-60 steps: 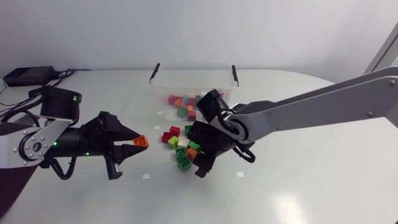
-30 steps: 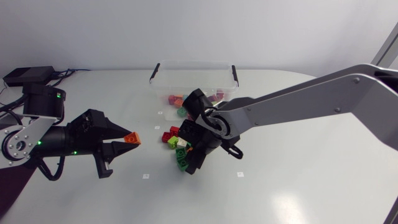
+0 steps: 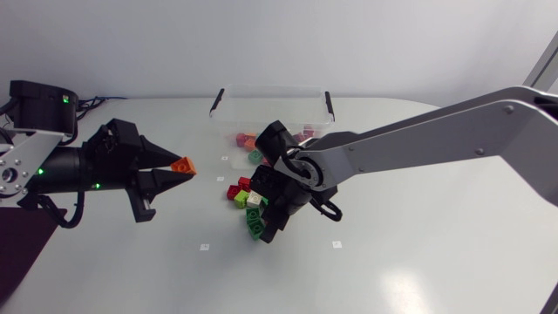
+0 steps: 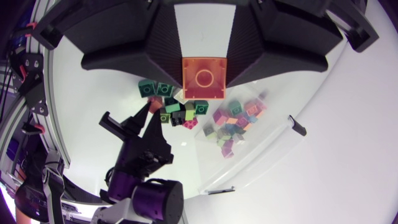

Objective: Place the duplo bricks in the container

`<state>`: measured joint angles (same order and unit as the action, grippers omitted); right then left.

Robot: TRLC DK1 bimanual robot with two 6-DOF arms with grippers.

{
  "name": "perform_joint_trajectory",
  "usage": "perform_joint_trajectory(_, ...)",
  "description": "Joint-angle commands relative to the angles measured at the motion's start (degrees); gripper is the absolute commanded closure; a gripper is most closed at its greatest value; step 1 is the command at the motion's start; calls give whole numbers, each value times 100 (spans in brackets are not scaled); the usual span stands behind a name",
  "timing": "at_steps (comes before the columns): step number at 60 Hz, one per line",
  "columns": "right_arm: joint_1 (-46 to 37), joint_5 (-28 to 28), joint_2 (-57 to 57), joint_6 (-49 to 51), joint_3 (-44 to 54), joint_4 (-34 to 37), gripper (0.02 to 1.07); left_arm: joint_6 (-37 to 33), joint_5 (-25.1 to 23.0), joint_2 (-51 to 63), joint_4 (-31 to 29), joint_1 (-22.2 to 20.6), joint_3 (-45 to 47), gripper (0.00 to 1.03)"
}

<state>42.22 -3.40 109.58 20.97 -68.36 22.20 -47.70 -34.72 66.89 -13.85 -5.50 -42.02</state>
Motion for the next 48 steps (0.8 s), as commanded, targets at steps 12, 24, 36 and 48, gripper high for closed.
perform_joint_trajectory(12, -240, -100, -1088, 21, 446, 320, 94, 683, -79, 957, 321, -268, -1089, 73)
perform_joint_trajectory(24, -486, -135, -1589, 109, 314, 523, 94, 1061, -26, 1968, 550, -400, -1950, 73)
perform_joint_trajectory(36, -697, -223, -1756, 118, 86, 567, 94, 1404, 202, 2785, 725, -584, -2856, 72)
perform_joint_trajectory(48, -855, -275, -1782, 109, -160, 540, 94, 1712, 325, 3559, 725, -672, -3691, 72)
